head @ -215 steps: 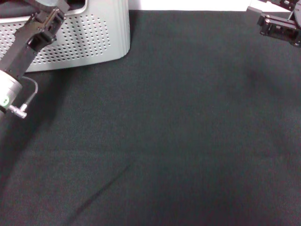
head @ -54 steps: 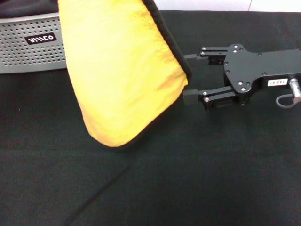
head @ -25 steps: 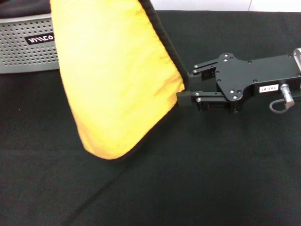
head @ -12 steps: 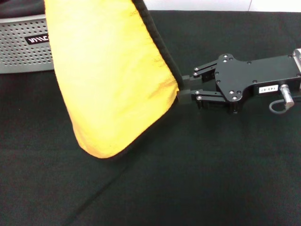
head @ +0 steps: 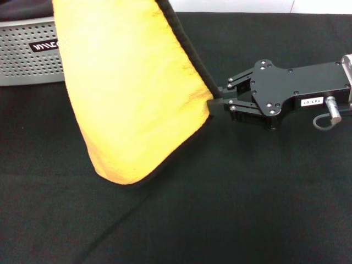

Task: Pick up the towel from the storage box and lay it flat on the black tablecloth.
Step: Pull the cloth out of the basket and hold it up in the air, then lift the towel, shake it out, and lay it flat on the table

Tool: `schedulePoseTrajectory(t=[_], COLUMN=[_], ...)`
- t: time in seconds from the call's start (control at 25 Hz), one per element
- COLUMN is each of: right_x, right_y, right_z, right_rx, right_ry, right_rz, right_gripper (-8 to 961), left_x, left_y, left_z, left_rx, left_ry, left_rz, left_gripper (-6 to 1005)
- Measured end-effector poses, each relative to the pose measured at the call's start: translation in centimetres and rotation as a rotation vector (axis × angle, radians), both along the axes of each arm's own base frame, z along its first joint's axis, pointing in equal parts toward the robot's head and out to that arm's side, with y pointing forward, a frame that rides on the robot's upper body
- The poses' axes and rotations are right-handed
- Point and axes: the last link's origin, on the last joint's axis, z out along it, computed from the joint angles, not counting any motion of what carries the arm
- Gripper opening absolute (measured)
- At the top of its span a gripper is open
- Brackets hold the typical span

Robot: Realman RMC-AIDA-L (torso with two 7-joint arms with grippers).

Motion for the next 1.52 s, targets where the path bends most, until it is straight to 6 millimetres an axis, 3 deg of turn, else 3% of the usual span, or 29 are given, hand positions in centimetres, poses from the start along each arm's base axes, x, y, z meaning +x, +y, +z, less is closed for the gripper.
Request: schedulePoseTrajectory(t=[0.6, 0.92, 1.12, 1.52], right_x=[0.1, -0.3, -1.2, -2.7], right_y=[-0.5, -1.0, -2.5, -6.8], right_z=[1.3, 3.1, 5.0, 5.9], right_rx=[0.049, 0.058, 0.112, 0.155], right_ry=[-0.011, -0.02, -0.048, -0.12], right_rz=[0.028, -0.058, -0.06, -0.031], right_gripper=[47, 1, 2, 1], left_x=[-1.3, -4.5, -6.9, -9.9], left_y=[0.3, 0.0, -1.2, -5.1], left_z=[-0.2, -1.4, -1.9, -1.7], left_rx=[-0.002, -0.044, -0.064, -0.114], left_ry=[-0.015, 0.047, 0.059, 0.069], left_rz=[0.054, 0.204, 0.31, 0.401], left_gripper=[12, 12, 12, 11])
